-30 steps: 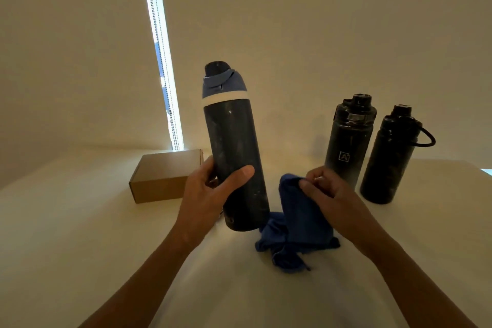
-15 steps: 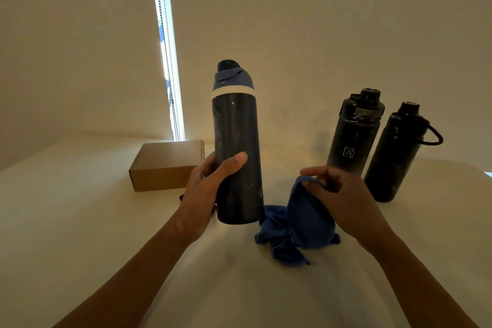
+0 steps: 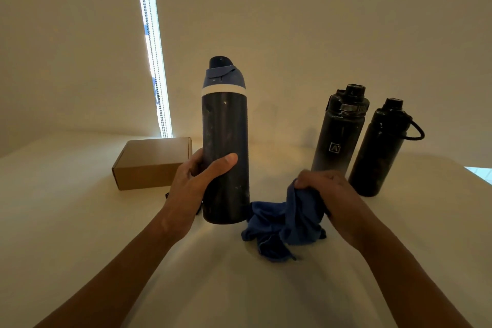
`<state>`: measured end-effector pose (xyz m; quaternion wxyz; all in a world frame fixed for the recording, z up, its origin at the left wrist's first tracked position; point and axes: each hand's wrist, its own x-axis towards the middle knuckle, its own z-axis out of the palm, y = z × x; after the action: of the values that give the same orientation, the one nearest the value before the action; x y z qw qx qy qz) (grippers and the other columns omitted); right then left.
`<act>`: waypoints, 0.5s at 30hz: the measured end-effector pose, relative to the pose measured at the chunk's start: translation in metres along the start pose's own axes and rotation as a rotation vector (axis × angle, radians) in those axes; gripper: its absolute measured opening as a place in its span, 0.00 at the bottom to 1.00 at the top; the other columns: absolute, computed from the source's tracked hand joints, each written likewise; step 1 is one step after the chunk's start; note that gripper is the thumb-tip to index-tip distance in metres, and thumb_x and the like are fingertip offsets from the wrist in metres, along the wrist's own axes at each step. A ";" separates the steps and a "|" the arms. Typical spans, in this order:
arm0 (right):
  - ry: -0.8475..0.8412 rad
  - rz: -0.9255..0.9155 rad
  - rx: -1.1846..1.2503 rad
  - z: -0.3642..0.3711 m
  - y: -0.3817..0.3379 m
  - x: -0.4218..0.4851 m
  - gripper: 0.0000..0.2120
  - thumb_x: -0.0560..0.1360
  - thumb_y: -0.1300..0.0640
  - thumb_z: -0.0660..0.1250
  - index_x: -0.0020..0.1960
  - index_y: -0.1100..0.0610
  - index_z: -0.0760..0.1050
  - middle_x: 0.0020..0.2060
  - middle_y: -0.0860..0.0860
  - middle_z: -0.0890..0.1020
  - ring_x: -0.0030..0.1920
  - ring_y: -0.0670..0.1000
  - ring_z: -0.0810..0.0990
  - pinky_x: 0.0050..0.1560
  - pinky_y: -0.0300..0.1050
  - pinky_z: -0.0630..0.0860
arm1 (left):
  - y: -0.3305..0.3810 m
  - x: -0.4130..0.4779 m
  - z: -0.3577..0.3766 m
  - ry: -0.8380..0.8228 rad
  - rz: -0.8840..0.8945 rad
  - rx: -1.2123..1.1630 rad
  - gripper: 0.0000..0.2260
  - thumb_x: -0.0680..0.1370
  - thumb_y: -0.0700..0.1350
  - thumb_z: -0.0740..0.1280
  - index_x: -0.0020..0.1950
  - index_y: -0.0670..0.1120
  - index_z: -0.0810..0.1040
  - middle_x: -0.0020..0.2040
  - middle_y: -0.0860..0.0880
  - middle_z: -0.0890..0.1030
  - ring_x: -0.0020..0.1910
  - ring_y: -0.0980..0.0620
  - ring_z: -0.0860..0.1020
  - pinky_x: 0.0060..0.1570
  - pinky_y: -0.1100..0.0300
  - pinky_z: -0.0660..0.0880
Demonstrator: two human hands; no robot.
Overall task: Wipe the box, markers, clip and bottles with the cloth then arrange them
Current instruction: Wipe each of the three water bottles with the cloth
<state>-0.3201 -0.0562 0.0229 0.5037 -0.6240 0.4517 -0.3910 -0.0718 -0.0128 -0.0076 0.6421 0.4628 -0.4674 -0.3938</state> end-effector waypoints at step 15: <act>0.181 -0.202 0.453 0.005 0.000 0.007 0.17 0.77 0.50 0.69 0.64 0.54 0.78 0.58 0.54 0.83 0.58 0.54 0.82 0.58 0.53 0.79 | 0.007 0.001 -0.003 0.036 0.000 -0.042 0.23 0.73 0.56 0.73 0.67 0.54 0.78 0.56 0.53 0.86 0.55 0.51 0.85 0.49 0.55 0.84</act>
<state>-0.3128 -0.0616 0.0225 0.5465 -0.4996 0.3313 -0.5848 -0.0677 -0.0114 -0.0009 0.6599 0.4565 -0.4473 -0.3952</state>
